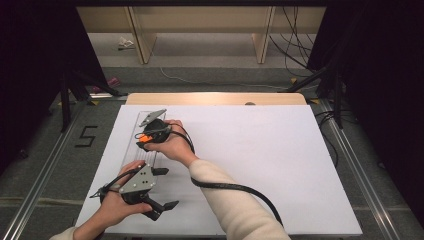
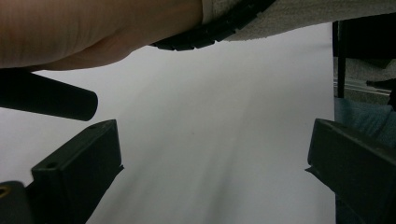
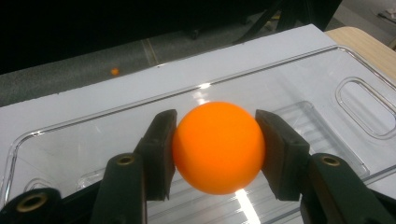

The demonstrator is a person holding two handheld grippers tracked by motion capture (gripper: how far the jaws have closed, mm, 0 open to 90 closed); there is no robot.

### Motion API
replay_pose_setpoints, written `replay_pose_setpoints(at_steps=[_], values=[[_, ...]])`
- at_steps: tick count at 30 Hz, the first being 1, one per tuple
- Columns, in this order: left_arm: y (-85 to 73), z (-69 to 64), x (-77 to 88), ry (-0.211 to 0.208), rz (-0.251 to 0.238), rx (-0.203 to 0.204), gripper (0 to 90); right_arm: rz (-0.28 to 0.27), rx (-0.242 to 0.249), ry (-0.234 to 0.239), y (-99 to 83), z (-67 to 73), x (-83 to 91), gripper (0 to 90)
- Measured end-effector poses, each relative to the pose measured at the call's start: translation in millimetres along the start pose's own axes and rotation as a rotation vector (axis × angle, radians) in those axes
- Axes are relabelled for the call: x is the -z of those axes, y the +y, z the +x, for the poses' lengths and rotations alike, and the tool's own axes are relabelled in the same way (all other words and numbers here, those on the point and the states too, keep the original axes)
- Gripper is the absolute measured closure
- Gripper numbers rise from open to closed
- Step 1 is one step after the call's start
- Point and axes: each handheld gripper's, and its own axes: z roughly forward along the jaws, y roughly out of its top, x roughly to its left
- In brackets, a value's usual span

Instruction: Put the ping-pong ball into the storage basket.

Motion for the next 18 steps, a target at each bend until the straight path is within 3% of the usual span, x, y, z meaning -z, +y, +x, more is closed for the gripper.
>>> replay_pose_setpoints(at_steps=[18], values=[[0.0, -0.1, 0.1, 0.002, -0.001, 0.001, 2.3, 0.003, -0.007, 0.002, -1.1, 0.7, -3.9, 51.3]])
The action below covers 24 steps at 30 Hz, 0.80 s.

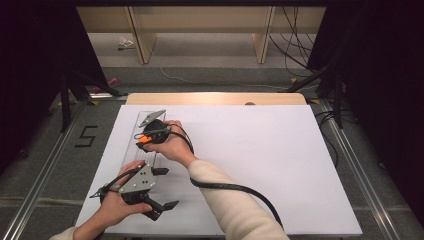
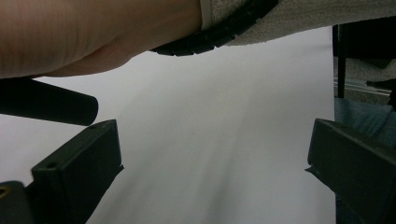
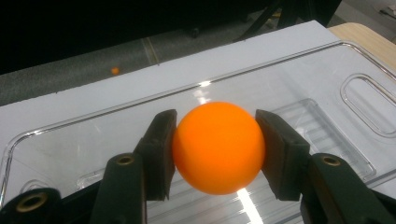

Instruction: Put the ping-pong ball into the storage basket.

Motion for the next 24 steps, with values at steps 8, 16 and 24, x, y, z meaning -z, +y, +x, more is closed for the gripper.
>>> replay_pose_setpoints(at_steps=[8, 16, 24], values=[[-0.1, 0.1, 0.0, -0.001, 0.001, 0.000, 2.4, 0.002, 0.001, -0.001, -0.2, -0.1, -1.3, 51.2], [-0.1, 0.1, -0.2, -0.002, 0.001, -0.003, 2.3, -0.001, -0.004, -0.004, 0.0, -0.7, -0.9, 51.1], [0.0, 0.1, -0.2, -0.003, 0.001, -0.002, 2.4, -0.005, -0.024, 0.007, -0.4, -2.1, -0.8, 45.1]])
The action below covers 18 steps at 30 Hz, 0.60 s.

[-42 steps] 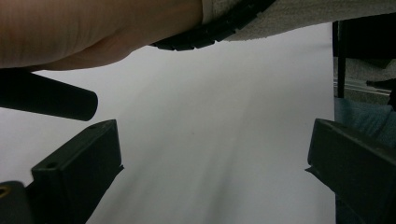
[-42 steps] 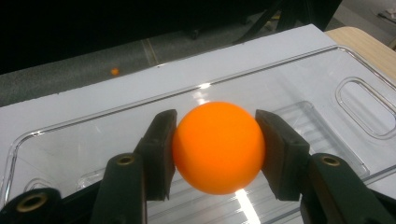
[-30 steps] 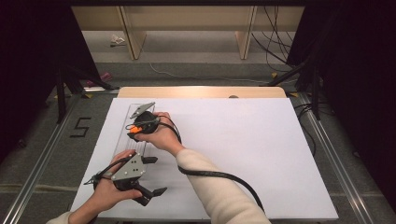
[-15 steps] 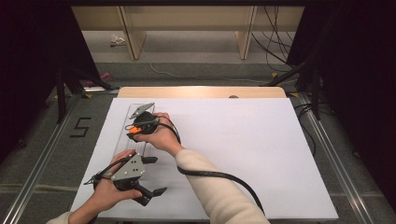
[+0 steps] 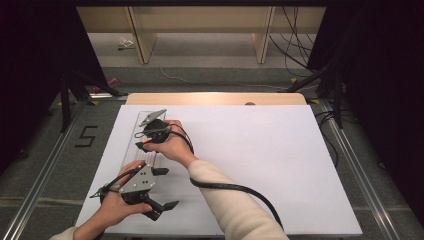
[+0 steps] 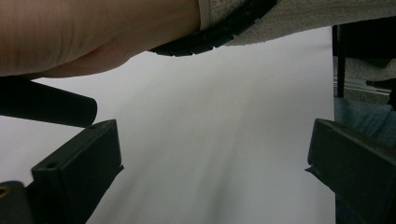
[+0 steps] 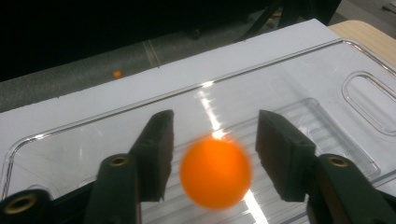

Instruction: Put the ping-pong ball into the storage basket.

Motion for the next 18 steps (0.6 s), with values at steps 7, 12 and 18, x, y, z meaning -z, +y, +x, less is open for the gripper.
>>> replay_pose_setpoints(at_steps=[7, 12, 18], values=[[0.0, 0.0, -0.1, -0.001, 0.000, 0.000, 2.3, -0.016, -0.020, -0.020, -3.2, -3.1, 1.7, 30.9], [0.0, 0.1, -0.2, -0.002, 0.001, -0.001, 2.3, -0.018, -0.024, -0.022, -4.9, -5.1, 4.8, 25.7], [0.1, -0.2, -0.3, -0.001, 0.001, 0.002, 2.3, -0.021, -0.022, -0.018, -6.2, -5.7, 8.5, 21.9]])
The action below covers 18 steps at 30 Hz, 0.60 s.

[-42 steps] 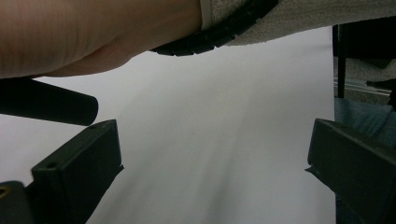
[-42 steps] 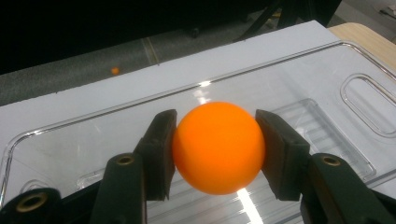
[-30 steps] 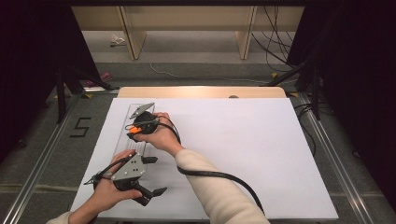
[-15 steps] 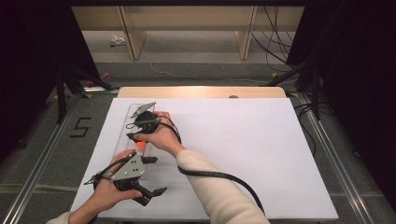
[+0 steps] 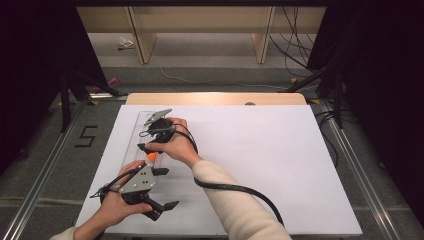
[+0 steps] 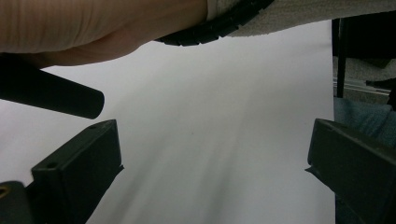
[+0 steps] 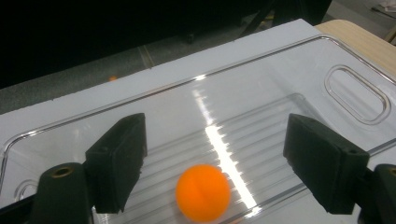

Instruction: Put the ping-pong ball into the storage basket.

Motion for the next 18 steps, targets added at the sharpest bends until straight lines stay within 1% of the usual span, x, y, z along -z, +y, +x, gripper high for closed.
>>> replay_pose_setpoints(at_steps=[5, 18], values=[[-0.1, 0.2, 0.0, -0.001, 0.000, 0.000, 2.4, -0.006, -0.001, 0.000, -2.2, -1.6, 4.4, 21.4], [-0.2, 0.1, -0.3, 0.000, 0.000, 0.001, 2.3, -0.012, -0.023, -0.015, -10.5, -11.3, 21.6, 20.2]])
